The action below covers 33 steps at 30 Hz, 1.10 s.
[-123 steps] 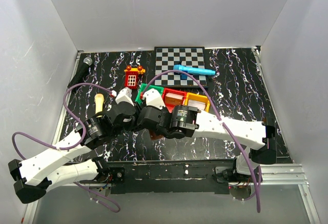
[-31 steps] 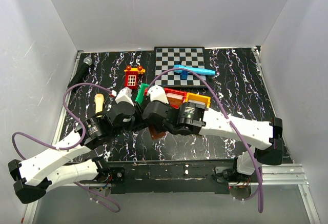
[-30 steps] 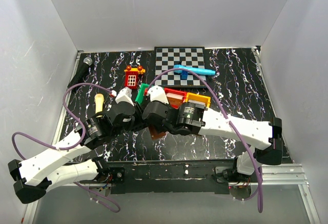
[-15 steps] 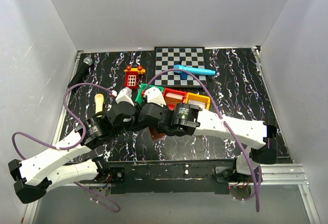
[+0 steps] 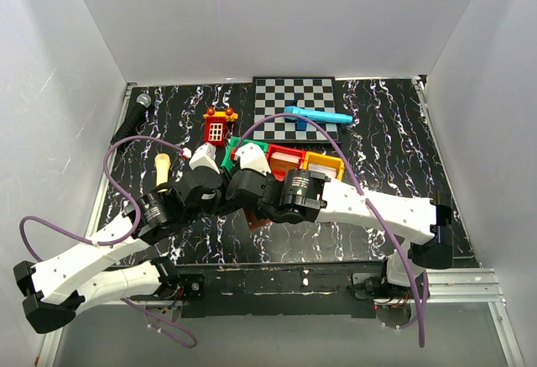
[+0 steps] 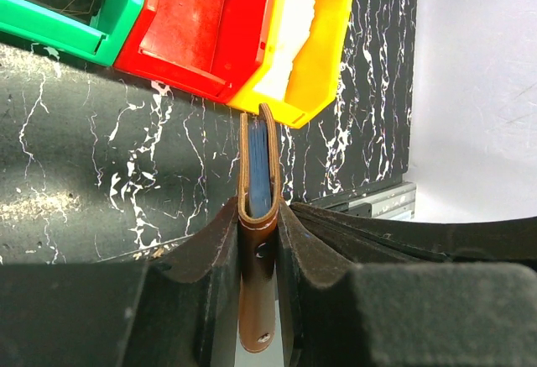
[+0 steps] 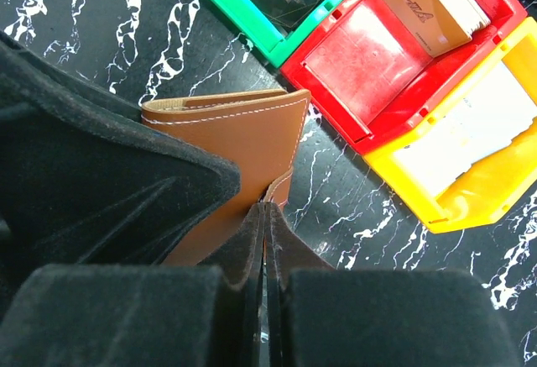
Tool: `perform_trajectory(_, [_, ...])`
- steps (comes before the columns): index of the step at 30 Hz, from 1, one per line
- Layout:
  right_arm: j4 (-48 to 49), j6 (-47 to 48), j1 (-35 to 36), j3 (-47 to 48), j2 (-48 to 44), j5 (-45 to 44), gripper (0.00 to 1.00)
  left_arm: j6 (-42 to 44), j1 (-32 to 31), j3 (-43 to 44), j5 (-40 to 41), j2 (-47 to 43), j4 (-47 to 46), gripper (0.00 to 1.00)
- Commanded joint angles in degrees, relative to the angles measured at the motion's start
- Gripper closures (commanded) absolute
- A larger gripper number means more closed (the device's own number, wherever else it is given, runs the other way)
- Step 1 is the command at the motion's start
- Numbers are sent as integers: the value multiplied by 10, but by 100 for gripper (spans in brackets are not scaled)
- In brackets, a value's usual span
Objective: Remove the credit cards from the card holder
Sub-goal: Open the credit card from the card holder.
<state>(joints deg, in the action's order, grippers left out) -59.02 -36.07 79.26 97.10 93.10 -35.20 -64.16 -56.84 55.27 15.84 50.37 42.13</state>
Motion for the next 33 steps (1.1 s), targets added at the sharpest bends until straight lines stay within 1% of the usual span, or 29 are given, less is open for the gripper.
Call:
perform_trajectory(1, [-38, 0, -6, 7, -5, -16, 99, -3, -2, 21, 3, -26, -15, 100])
perform_trajectory(15, [18, -16, -23, -63, -71, 28, 99, -4, -1, 10, 13, -41, -8, 100])
perform_trajectory(33, [35, -29, -37, -90, -101, 40, 99, -9, -1, 5, 23, -41, -2, 100])
